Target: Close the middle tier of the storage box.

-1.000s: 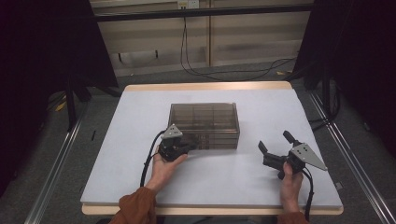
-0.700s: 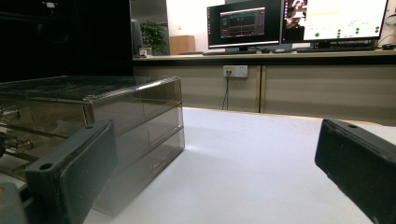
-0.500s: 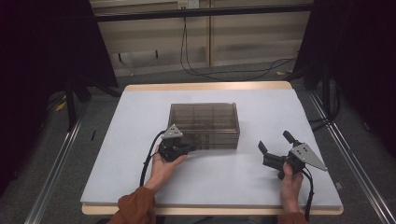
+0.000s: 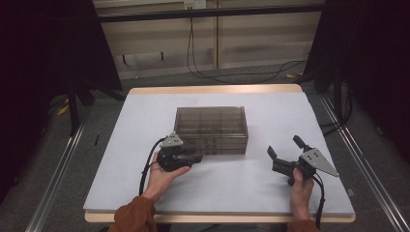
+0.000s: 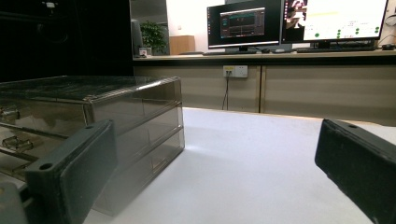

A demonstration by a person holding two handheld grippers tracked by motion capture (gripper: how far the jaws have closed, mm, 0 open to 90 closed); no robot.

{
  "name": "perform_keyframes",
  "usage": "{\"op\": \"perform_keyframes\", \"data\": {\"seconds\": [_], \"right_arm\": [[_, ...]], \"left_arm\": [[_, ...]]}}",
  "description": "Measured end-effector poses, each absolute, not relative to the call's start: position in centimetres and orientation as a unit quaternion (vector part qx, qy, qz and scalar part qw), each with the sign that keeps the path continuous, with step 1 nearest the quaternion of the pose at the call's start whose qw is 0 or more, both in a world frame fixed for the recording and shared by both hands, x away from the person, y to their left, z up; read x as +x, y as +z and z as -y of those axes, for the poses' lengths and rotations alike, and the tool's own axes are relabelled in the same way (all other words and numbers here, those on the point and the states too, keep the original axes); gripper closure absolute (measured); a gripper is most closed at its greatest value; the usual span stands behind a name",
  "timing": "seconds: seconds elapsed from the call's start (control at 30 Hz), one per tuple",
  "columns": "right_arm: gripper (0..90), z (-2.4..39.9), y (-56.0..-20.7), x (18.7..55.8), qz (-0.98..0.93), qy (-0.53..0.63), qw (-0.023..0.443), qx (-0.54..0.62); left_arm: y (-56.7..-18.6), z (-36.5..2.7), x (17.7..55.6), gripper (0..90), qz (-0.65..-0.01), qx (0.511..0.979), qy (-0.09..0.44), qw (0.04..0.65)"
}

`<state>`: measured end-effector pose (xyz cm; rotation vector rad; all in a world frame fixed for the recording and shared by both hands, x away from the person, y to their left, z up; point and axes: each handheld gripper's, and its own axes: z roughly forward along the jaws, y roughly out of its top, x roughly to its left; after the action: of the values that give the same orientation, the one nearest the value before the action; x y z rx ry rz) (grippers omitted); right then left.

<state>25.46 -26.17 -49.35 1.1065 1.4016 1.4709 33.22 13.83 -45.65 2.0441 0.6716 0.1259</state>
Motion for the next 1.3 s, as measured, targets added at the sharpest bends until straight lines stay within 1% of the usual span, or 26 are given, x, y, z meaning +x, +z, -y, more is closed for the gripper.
{"op": "perform_keyframes", "data": {"seconds": [0.1,0.13,0.2,0.23,0.27,0.3,0.4,0.57,0.67,0.73,0.77,0.9,0.93,1.3], "right_arm": [[0.0,26.2,-49.4,25.5,-0.554,0.583,0.403,0.437],[0.0,26.2,-49.4,25.5,-0.554,0.583,0.403,0.437],[0.0,26.2,-49.3,25.4,-0.555,0.582,0.402,0.438],[0.0,26.2,-49.3,25.4,-0.555,0.581,0.403,0.438],[0.0,26.2,-49.3,25.4,-0.555,0.581,0.403,0.438],[0.0,26.2,-49.3,25.4,-0.555,0.582,0.403,0.438],[0.0,26.2,-49.3,25.4,-0.555,0.581,0.403,0.438],[0.0,26.2,-49.3,25.5,-0.556,0.582,0.402,0.437],[0.0,26.1,-49.3,25.5,-0.555,0.581,0.403,0.437],[0.0,26.2,-49.3,25.5,-0.556,0.581,0.403,0.437],[0.0,26.1,-49.3,25.5,-0.555,0.581,0.403,0.437],[0.0,26.1,-49.3,25.5,-0.556,0.581,0.403,0.437],[0.0,26.1,-49.3,25.5,-0.555,0.581,0.403,0.437],[0.0,26.1,-49.3,25.5,-0.557,0.581,0.403,0.435]], "left_arm": [[-45.3,-14.1,32.8,43.1,-0.271,0.836,0.061,0.473],[-45.2,-14.2,32.7,43.1,-0.269,0.835,0.063,0.475],[-44.9,-14.5,32.5,37.7,-0.269,0.833,0.065,0.479],[-44.7,-14.8,32.2,33.5,-0.274,0.830,0.069,0.481],[-44.7,-14.8,32.2,31.4,-0.274,0.830,0.069,0.481],[-44.6,-15.1,32.0,31.4,-0.276,0.830,0.072,0.479],[-44.7,-15.8,31.7,23.1,-0.280,0.833,0.072,0.472],[-44.7,-17.1,31.3,19.6,-0.293,0.828,0.079,0.471],[-44.6,-17.6,31.3,13.8,-0.302,0.826,0.077,0.470],[-44.6,-18.1,31.3,12.0,-0.315,0.821,0.065,0.471],[-44.5,-18.5,31.4,8.8,-0.325,0.821,0.057,0.466],[-44.5,-19.3,31.1,6.3,-0.333,0.822,0.055,0.459],[-44.7,-19.7,30.8,5.4,-0.335,0.823,0.065,0.455],[-45.3,-23.2,29.1,2.7,-0.348,0.819,0.082,0.448]]}}
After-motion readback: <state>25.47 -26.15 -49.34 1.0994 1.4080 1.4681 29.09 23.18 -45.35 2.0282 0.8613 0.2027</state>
